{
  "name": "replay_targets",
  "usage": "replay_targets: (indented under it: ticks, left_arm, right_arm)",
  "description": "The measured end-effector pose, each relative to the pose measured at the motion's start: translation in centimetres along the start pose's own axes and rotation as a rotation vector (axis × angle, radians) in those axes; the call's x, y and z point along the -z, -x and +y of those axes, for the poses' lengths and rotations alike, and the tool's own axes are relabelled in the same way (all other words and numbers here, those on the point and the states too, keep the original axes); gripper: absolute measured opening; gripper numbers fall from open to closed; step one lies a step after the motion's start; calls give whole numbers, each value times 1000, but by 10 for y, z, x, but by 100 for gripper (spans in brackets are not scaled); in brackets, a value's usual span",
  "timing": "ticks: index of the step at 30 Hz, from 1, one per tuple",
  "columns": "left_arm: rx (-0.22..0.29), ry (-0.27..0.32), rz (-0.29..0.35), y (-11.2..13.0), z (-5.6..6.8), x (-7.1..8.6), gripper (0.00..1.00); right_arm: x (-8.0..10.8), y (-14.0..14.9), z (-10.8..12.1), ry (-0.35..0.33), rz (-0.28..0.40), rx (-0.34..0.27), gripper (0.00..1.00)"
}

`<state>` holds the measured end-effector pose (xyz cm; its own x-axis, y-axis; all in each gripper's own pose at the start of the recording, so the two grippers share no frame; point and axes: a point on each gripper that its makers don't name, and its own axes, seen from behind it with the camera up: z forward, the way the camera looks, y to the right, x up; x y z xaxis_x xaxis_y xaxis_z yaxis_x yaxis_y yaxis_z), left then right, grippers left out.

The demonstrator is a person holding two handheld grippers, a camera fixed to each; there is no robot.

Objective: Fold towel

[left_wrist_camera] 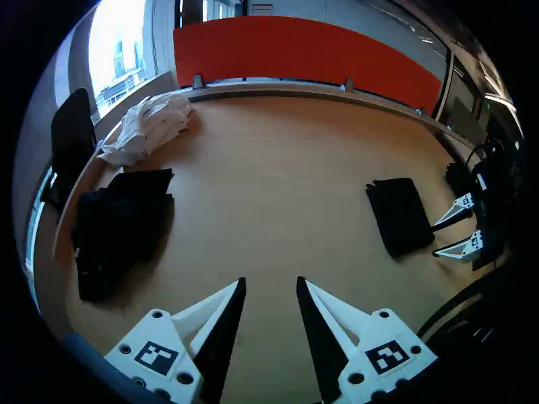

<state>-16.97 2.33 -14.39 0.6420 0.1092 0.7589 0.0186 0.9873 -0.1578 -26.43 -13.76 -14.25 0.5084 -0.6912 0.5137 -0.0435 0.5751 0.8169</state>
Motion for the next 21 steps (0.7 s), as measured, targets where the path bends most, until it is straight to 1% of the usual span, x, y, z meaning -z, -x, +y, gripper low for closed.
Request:
replay_targets:
  ticks: [3, 5, 7, 9, 17, 21]
  left_arm:
    - [12, 8, -3, 0, 2, 1, 49]
    - [16, 14, -6, 1, 3, 1, 50]
    - [16, 24, -15, 3, 5, 1, 72]
    - [14, 32, -24, 5, 7, 0, 95]
    - [-10, 28, -29, 9, 9, 1, 98]
    - [-5, 28, -31, 10, 8, 1, 99]
  right_arm:
    - [-1, 1, 0, 0, -1, -2, 78]
    - [-2, 1, 0, 1, -1, -2, 78]
    - [-2, 1, 0, 2, -1, -3, 78]
    - [-3, 1, 0, 3, -1, -3, 78]
    - [-4, 2, 0, 6, -1, -2, 77]
    - [-5, 3, 1, 12, -7, -6, 72]
